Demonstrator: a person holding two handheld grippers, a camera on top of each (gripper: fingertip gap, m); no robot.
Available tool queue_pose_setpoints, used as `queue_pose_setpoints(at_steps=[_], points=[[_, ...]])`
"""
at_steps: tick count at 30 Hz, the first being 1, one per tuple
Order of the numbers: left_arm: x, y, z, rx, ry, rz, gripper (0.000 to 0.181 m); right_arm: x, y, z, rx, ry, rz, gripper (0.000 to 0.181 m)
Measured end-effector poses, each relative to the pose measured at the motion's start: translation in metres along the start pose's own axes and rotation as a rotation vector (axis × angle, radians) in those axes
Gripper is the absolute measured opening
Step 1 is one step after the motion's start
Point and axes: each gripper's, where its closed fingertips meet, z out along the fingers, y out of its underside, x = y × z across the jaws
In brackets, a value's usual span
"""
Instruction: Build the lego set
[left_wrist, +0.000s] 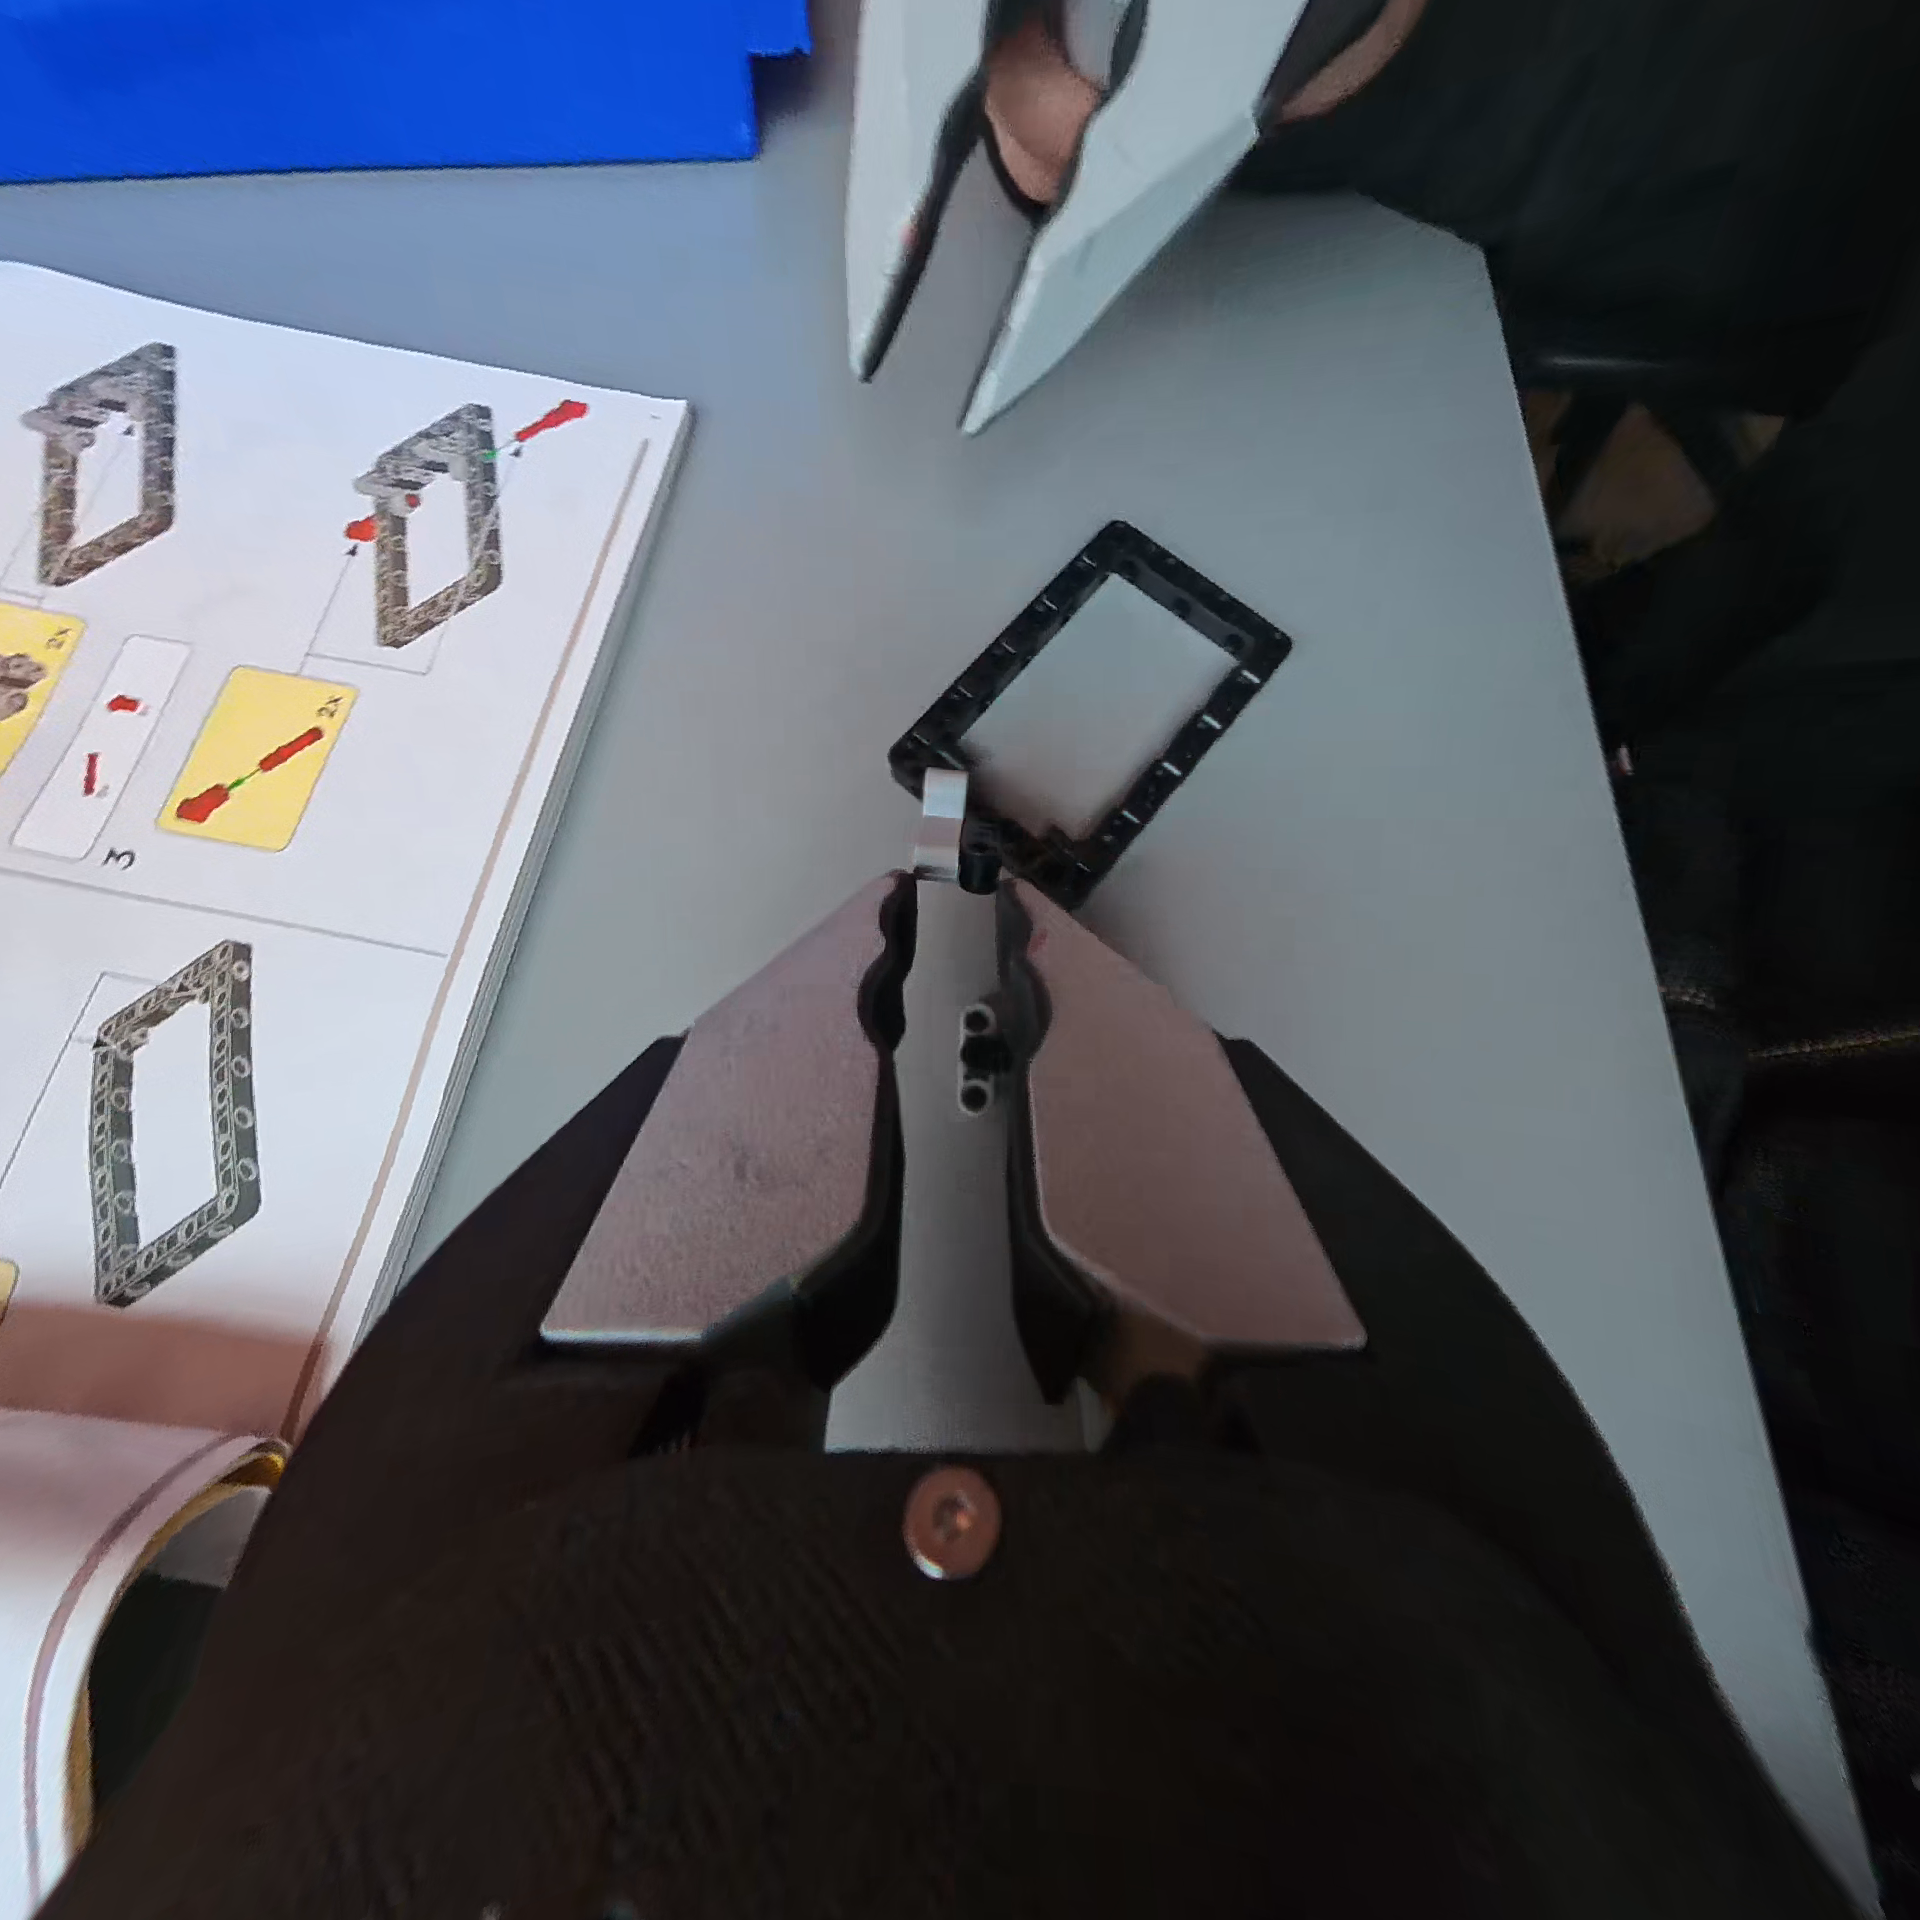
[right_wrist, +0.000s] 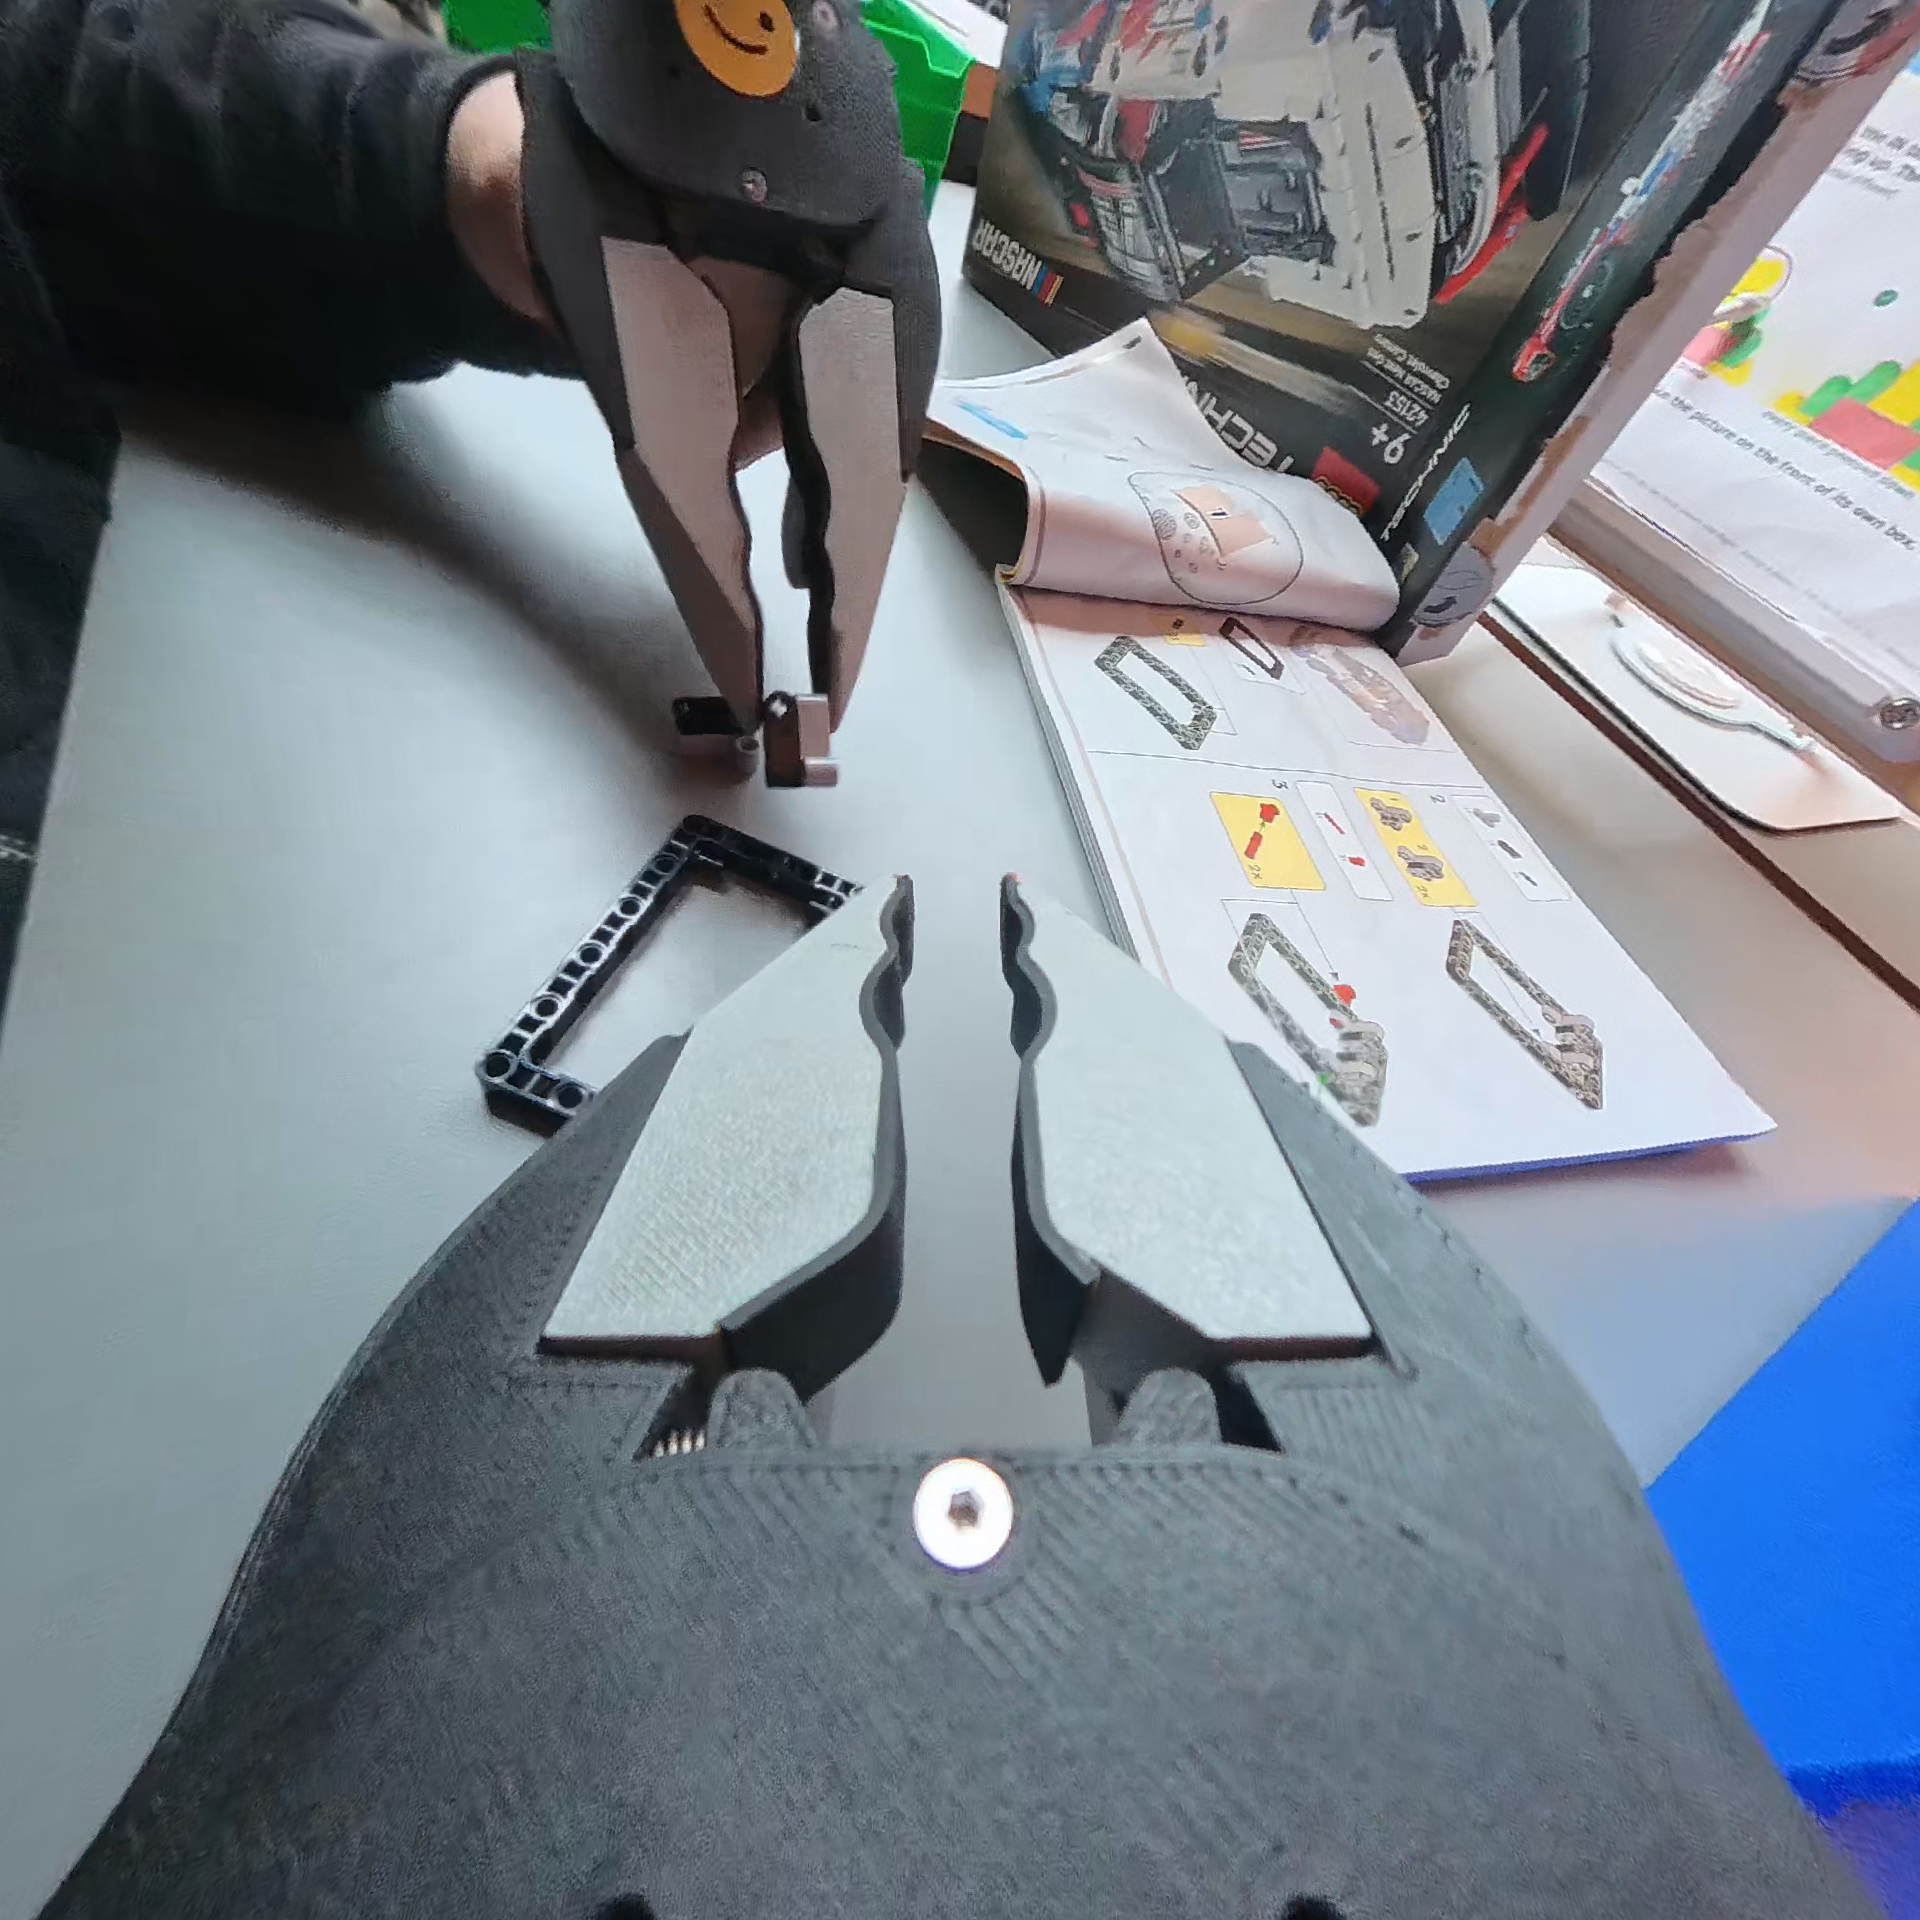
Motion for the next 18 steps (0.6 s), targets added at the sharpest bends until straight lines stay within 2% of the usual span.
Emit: queue_pose_setpoints(at_steps=[1,3,6,10,15,18], points=[[0.002,0.000,0.001,-0.031,0.000,0.017,0.013,-0.001,-0.001,-0.001,0.008,-0.007,0.021,0.013],[0.004,-0.001,0.003,-0.078,-0.013,0.041,0.013,-0.005,-0.004,-0.004,0.018,-0.018,0.059,0.013],[0.011,-0.007,0.005,-0.124,0.002,0.081,0.013,-0.016,0.000,-0.005,-0.025,-0.025,0.127,0.023],[0.017,-0.012,0.006,-0.226,0.034,0.136,0.013,-0.034,-0.007,-0.001,-0.035,0.010,0.168,0.022],[0.023,-0.024,0.009,-0.332,0.083,0.223,0.013,-0.052,-0.009,0.007,-0.106,0.027,0.125,0.025],[0.030,-0.023,0.011,-0.398,0.137,0.188,0.012,-0.056,-0.007,0.010,-0.143,0.050,0.096,0.026]])
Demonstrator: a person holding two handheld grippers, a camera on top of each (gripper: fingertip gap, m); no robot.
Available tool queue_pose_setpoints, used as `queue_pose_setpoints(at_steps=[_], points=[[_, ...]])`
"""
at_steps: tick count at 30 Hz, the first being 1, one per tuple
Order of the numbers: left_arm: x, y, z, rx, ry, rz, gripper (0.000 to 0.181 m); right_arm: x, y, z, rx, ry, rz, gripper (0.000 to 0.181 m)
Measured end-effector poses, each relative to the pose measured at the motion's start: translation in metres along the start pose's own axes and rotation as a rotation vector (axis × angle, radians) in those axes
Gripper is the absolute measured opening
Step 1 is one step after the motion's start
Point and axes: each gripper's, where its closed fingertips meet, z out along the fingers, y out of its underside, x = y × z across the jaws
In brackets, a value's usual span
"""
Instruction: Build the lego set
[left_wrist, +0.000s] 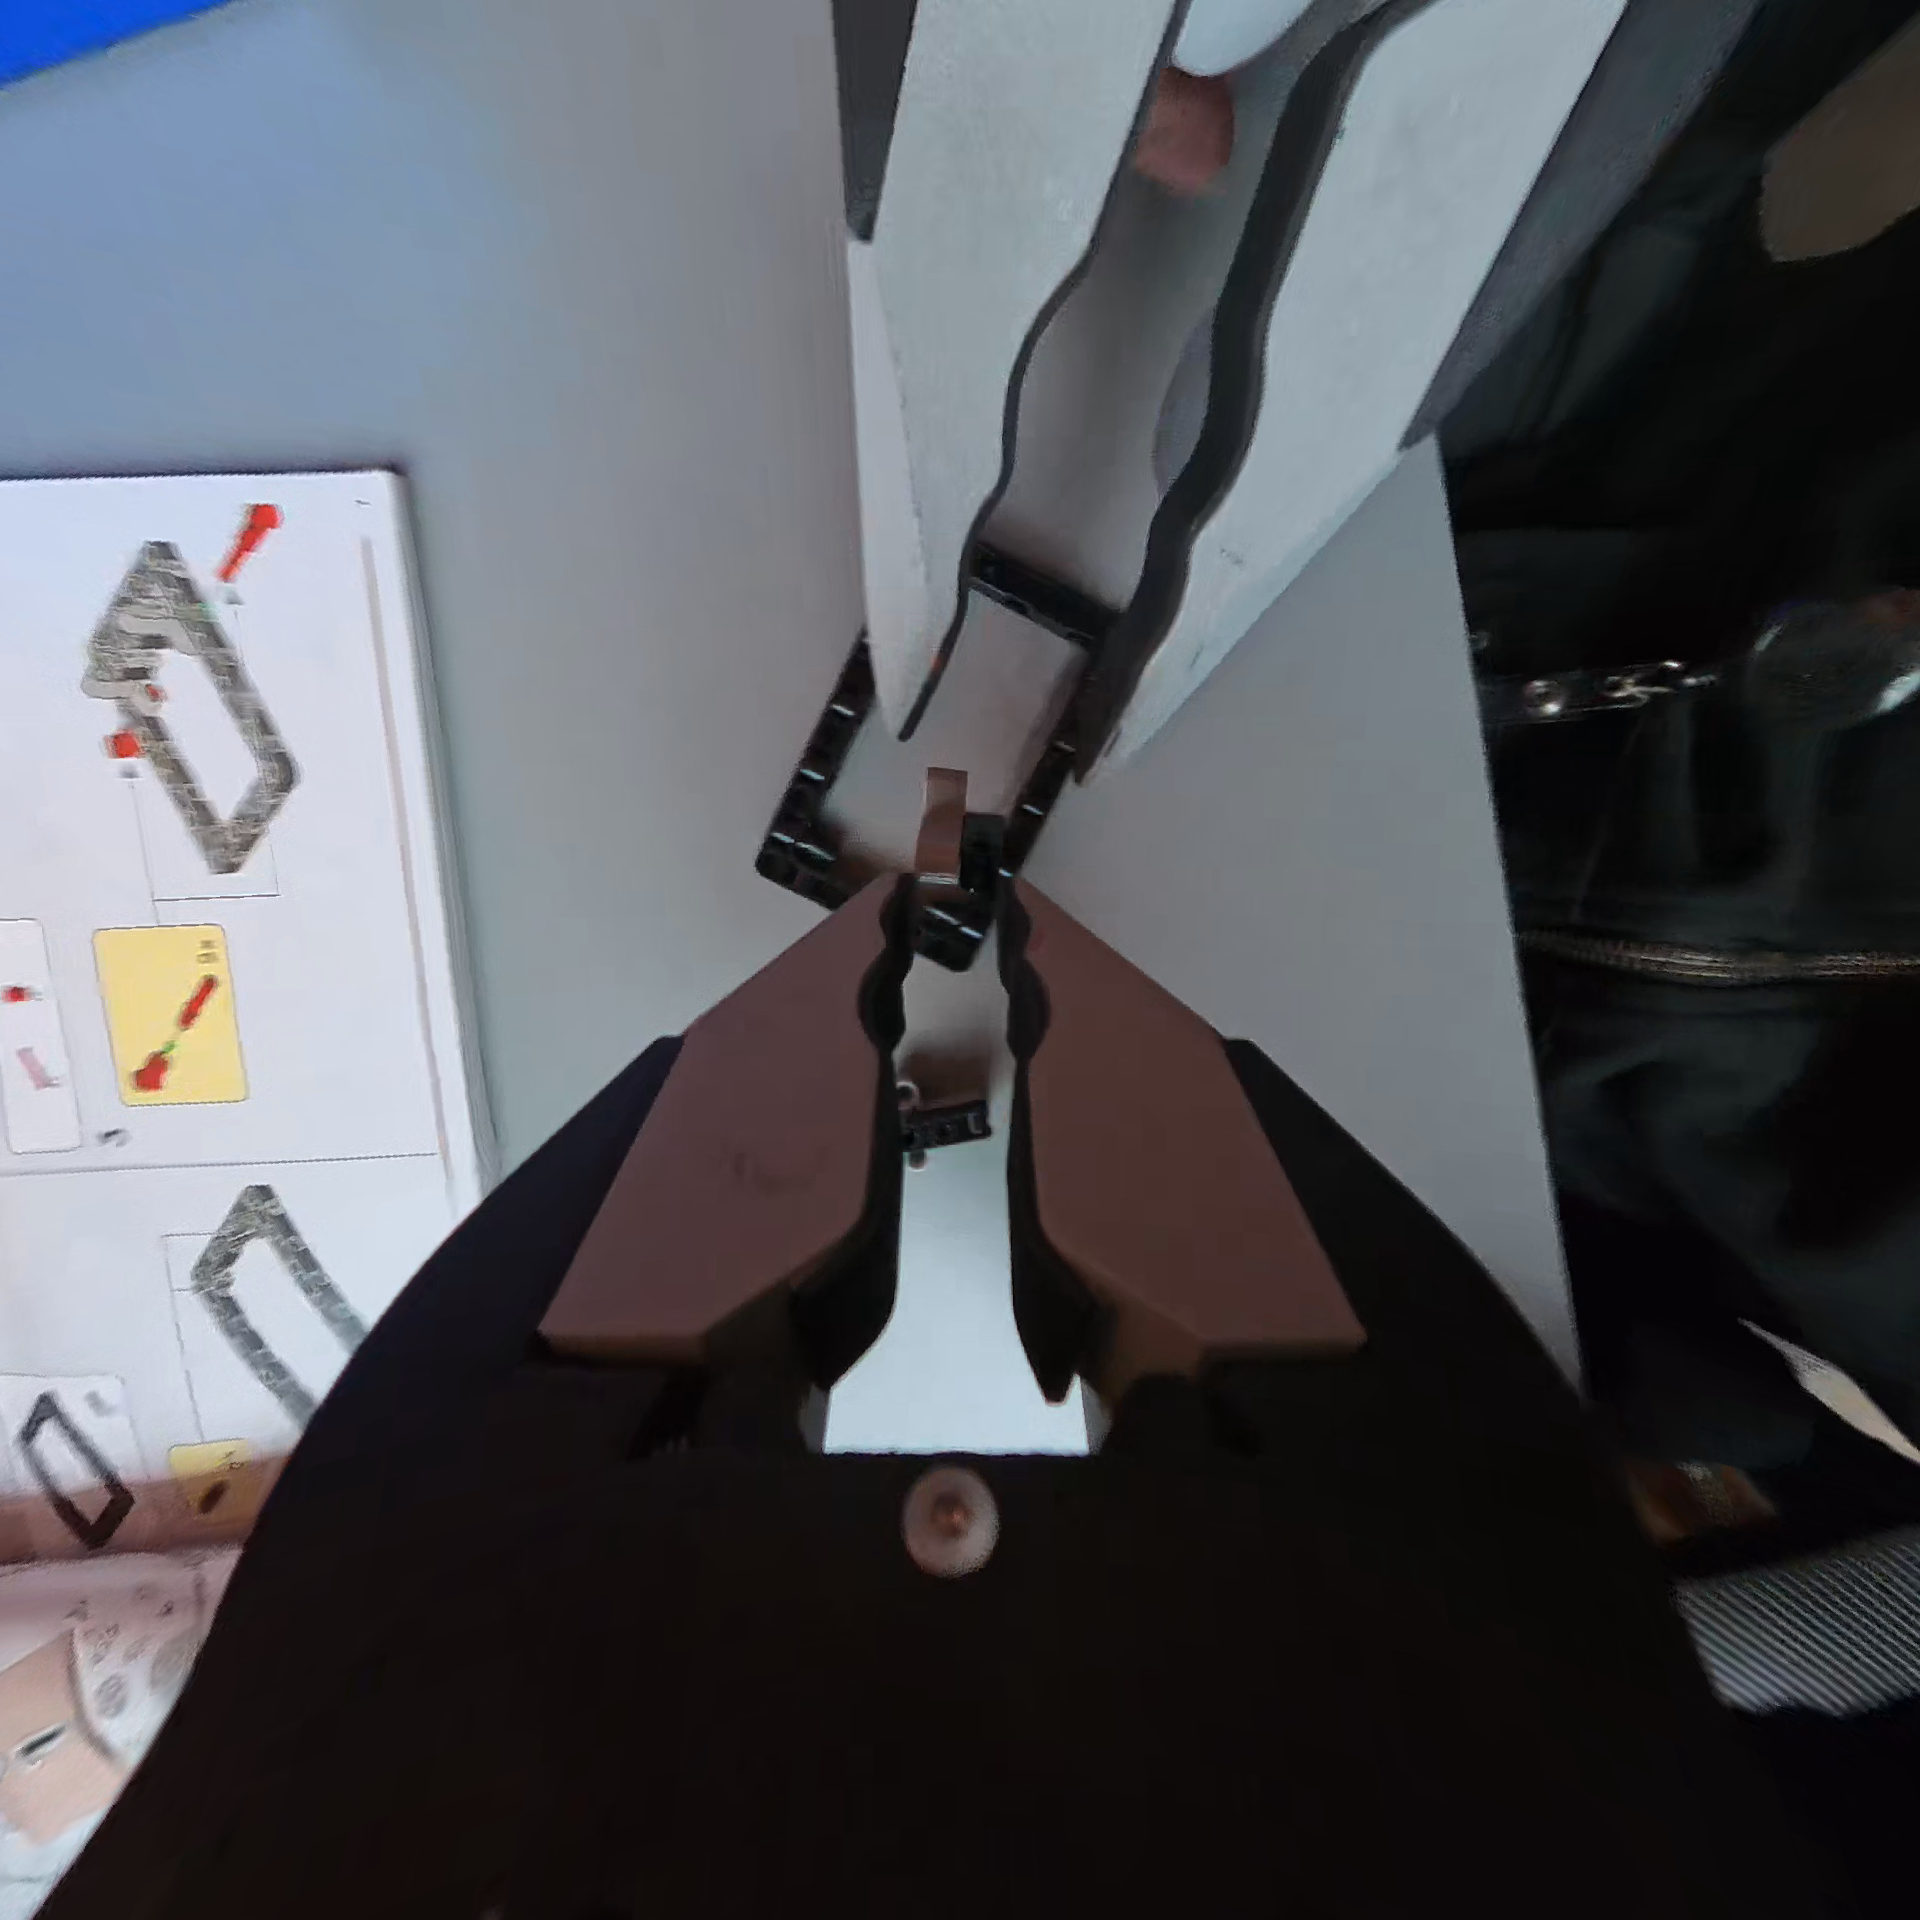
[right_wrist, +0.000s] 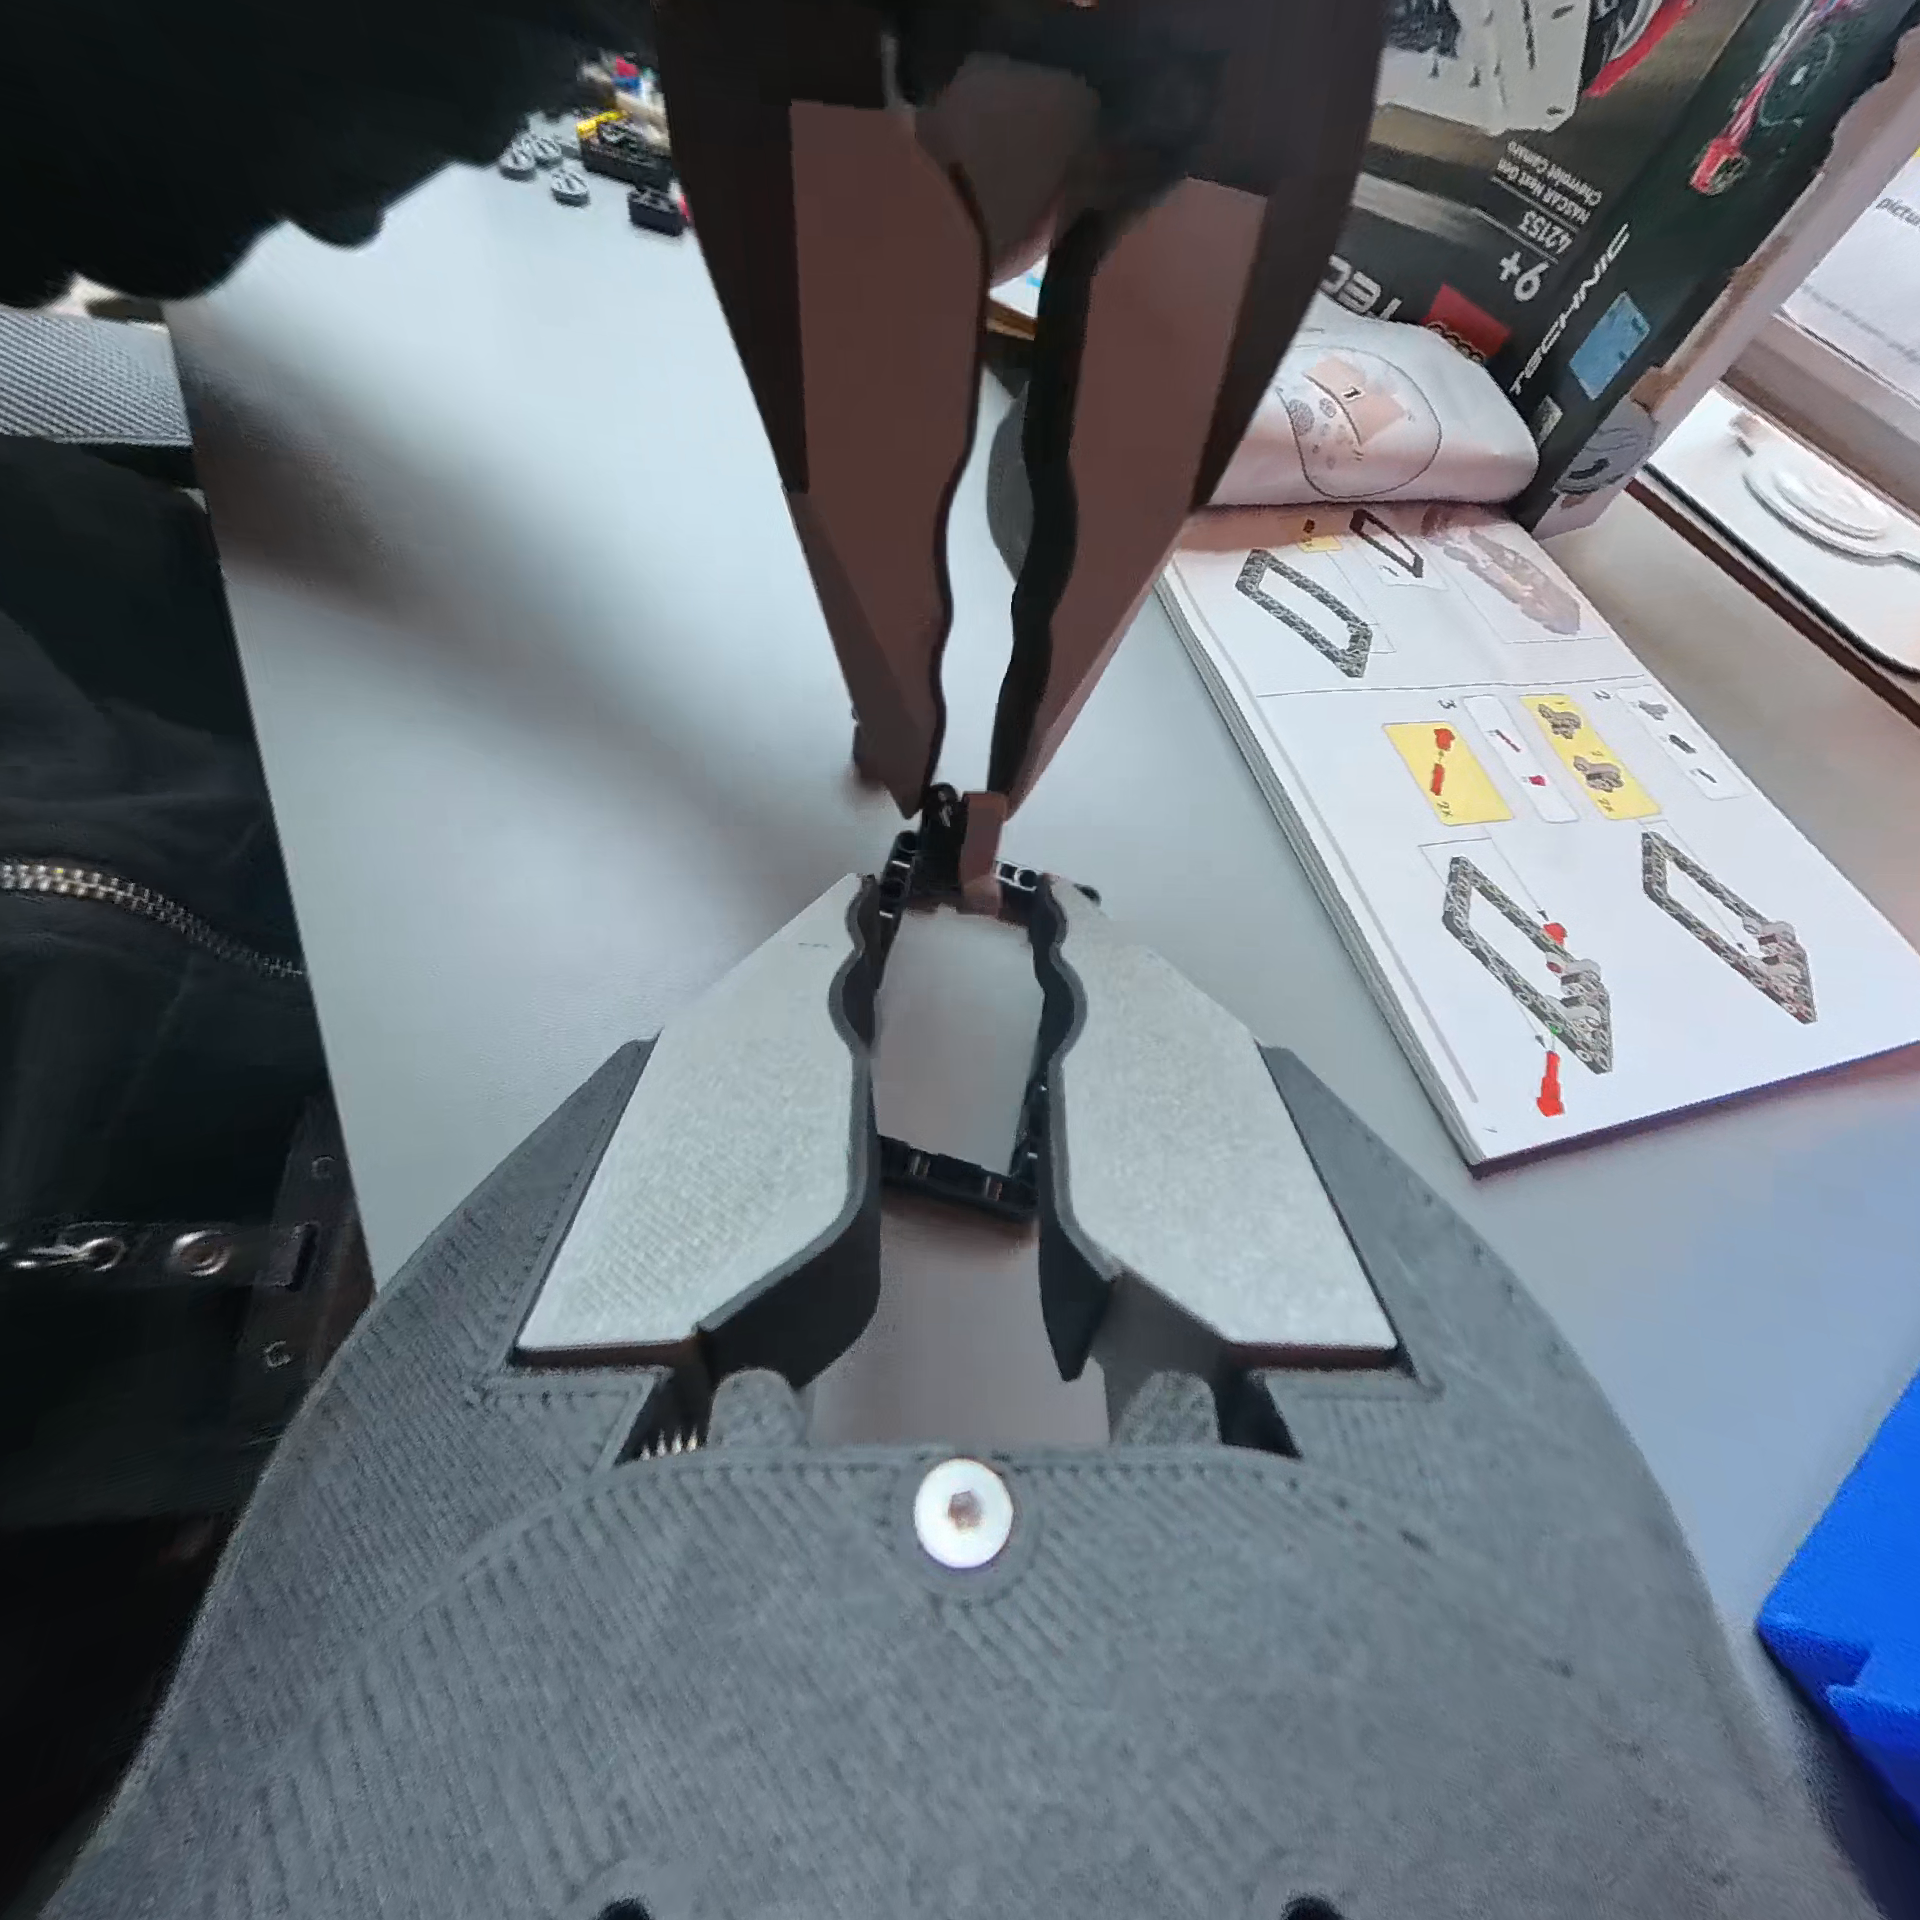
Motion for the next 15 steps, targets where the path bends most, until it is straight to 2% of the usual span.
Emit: queue_pose_setpoints(at_steps=[4,7,10,15], points=[[0.011,0.003,0.003,-0.101,0.177,-0.083,0.013,0.001,0.009,0.003,-0.039,0.014,0.019,0.028],[0.006,0.003,0.006,-0.181,0.211,-0.137,0.013,-0.005,0.004,0.005,-0.012,-0.029,0.054,0.030],[0.008,-0.002,0.008,-0.225,0.275,-0.174,0.013,-0.001,0.010,0.009,-0.047,-0.023,0.098,0.030],[0.007,-0.012,0.008,-0.221,0.295,-0.167,0.013,-0.005,0.013,0.014,-0.080,-0.058,0.134,0.022]])
